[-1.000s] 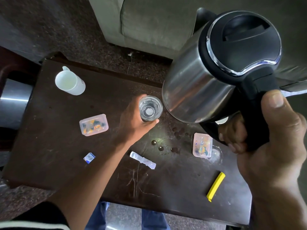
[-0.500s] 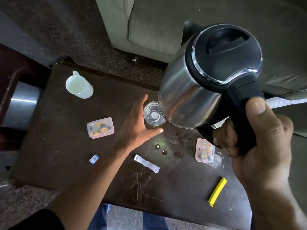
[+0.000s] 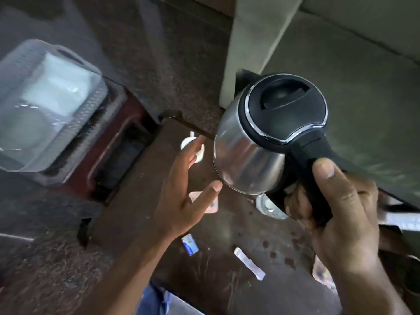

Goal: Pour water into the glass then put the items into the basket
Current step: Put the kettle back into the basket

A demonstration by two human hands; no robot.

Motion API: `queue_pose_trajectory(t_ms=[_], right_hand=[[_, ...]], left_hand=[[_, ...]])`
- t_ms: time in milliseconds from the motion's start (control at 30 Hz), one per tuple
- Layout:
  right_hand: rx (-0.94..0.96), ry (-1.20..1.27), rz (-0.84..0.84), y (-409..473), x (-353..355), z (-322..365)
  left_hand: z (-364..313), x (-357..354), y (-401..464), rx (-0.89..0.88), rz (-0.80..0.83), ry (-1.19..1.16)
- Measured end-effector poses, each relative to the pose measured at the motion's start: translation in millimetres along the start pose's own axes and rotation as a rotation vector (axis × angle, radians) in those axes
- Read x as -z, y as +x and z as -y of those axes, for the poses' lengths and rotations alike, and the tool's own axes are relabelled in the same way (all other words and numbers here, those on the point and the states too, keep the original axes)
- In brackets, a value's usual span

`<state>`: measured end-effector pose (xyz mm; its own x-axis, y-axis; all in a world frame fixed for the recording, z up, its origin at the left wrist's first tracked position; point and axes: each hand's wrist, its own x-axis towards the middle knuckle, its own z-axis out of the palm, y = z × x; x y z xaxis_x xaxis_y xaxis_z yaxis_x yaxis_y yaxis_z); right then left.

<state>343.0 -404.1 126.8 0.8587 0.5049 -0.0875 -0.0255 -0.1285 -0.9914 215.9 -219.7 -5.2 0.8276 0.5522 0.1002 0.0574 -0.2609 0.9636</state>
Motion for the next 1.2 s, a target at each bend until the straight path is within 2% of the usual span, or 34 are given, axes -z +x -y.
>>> queue_pose_trajectory(t_ms=[167,467,633,900,1067,1200], right_hand=[[0.013,-0.005,0.119,20,-80,19],[-0.003,0.142,0.309,40,-243,45],[0.006,0.091,0.371,49,-331,48],[0.074,0.068,0.456,55,-450,21],[0.044,0.072,0.438,53,-506,1],[0.019,0.068,0.452,55,-537,-17]], left_hand=[[-7,75,10,-0.079,-0.147,-0.014],[5,222,8,-0.061,-0.356,0.023],[24,297,3,-0.059,-0.474,0.112],[84,397,4,-0.033,-0.533,0.093],[116,433,11,-0.051,-0.601,0.159],[135,451,15,0.055,-0.614,0.18]])
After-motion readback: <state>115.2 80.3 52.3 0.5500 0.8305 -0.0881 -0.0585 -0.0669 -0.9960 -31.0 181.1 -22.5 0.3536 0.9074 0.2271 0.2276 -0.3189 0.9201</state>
